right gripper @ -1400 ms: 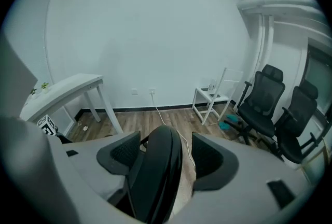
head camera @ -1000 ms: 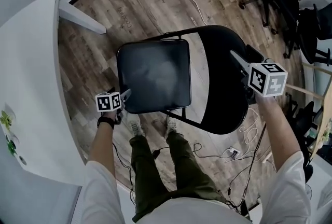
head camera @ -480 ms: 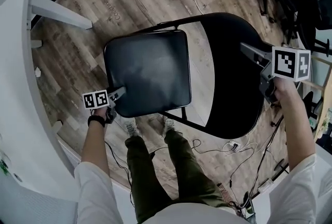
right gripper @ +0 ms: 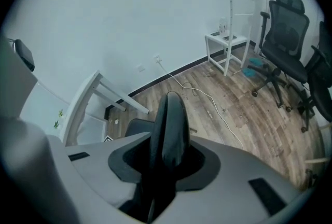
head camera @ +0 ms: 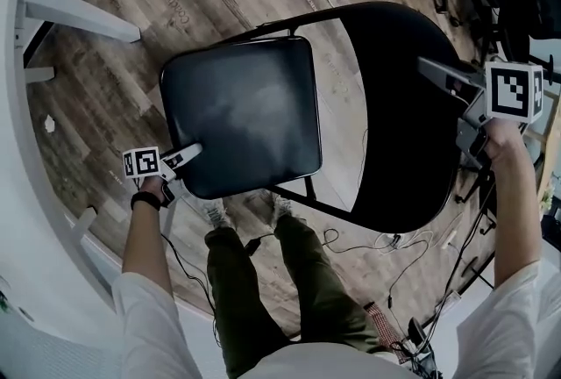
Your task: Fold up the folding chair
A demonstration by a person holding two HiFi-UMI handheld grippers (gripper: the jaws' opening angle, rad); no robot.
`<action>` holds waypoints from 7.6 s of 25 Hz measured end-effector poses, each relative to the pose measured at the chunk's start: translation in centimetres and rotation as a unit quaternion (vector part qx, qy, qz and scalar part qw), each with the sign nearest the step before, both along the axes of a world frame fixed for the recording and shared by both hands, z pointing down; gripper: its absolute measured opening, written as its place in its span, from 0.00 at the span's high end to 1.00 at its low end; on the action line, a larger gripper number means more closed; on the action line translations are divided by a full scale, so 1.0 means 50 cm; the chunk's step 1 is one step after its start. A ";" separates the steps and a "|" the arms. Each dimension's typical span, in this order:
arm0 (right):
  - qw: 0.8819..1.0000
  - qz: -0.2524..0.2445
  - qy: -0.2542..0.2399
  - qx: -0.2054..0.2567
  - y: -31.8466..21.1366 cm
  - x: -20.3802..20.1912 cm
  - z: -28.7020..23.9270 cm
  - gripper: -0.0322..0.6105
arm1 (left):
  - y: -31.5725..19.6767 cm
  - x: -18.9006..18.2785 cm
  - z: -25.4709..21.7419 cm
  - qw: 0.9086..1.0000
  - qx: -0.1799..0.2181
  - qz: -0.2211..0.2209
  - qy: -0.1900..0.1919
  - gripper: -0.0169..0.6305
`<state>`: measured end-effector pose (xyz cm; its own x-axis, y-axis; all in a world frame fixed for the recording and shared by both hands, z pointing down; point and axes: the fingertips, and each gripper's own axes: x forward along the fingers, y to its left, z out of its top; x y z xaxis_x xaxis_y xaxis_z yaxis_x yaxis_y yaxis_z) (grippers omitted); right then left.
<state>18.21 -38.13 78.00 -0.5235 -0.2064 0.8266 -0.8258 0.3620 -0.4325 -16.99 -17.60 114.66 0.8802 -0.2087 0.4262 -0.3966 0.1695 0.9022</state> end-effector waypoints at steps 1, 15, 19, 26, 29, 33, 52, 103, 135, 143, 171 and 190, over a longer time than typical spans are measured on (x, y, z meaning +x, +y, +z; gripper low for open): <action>1.000 0.001 -0.006 -0.001 0.001 -0.002 0.000 0.75 | 0.001 -0.001 0.000 1.000 -0.003 0.002 -0.007 0.33; 0.999 0.025 0.031 -0.024 0.029 0.000 -0.107 0.81 | 0.055 0.071 -0.165 0.998 -0.012 0.011 -0.058 0.40; 0.999 0.026 0.024 -0.036 0.035 -0.009 -0.163 0.84 | 0.052 0.133 -0.266 0.998 0.002 0.019 -0.061 0.43; 0.998 0.037 0.036 -0.047 0.037 0.019 -0.232 0.83 | 0.043 0.261 -0.419 0.995 0.023 0.054 -0.082 0.43; 0.997 0.045 0.032 -0.058 0.035 0.029 -0.255 0.82 | 0.037 0.311 -0.470 0.993 0.026 0.064 -0.094 0.43; 0.996 0.049 0.038 -0.060 0.034 0.040 -0.280 0.82 | 0.032 0.374 -0.520 0.989 0.029 0.074 -0.121 0.42; 0.994 0.054 0.078 -0.058 0.033 0.093 -0.352 0.81 | -0.005 0.673 -0.699 0.989 0.049 0.087 -0.108 0.42; 0.988 0.069 0.098 -0.094 0.058 0.013 -0.369 0.74 | 0.049 0.853 -1.170 0.938 0.257 0.120 -0.197 0.35; 0.984 0.038 0.168 -0.052 0.100 -0.497 -0.431 0.82 | 0.095 0.312 -1.168 0.905 0.252 0.138 -0.314 0.54; 0.987 0.014 0.150 -0.050 0.124 -0.732 -0.427 0.82 | 0.115 0.095 -1.162 0.903 0.238 0.125 -0.335 0.54; 0.989 -0.005 0.130 -0.066 0.147 -1.140 -0.390 0.71 | 0.115 -0.304 -1.162 0.921 0.250 0.085 -0.287 0.55; 0.996 -0.042 -0.067 0.033 0.184 -1.015 -0.601 0.54 | 0.094 -0.375 -1.303 0.885 0.301 -0.027 -0.355 0.54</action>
<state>-32.52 -28.92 47.93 -0.6453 -0.2087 0.7349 -0.7285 0.4577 -0.5097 -35.75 -12.89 49.50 0.4167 -0.6190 0.6657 -0.9057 -0.2205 0.3620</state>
